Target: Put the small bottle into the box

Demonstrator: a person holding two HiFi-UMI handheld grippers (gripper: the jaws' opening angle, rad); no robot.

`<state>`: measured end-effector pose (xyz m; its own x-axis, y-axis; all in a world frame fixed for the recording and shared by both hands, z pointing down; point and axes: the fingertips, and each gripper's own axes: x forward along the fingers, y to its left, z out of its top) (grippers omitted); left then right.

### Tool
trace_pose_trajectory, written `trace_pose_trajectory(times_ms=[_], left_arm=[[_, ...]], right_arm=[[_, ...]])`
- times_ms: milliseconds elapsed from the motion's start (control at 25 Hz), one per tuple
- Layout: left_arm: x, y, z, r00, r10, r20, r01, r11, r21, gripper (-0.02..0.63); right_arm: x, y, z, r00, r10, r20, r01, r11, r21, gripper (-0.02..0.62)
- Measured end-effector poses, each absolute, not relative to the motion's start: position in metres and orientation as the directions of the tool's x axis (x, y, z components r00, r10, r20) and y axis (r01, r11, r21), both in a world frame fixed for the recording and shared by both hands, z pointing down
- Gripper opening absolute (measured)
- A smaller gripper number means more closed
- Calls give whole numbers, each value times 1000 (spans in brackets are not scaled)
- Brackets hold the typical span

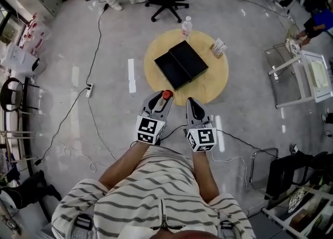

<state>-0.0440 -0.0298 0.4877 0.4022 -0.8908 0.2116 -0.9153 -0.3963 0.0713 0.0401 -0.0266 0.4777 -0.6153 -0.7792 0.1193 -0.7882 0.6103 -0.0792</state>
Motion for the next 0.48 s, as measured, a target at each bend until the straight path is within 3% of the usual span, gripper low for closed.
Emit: trace_pose_trajectory(times_ms=[480], left_arm=[[-84,-116,493,515,-821,246,-853,-520,53,148]], right_arm=[[-12,-110,472,-517,-844,139,-856,513,-68,9]])
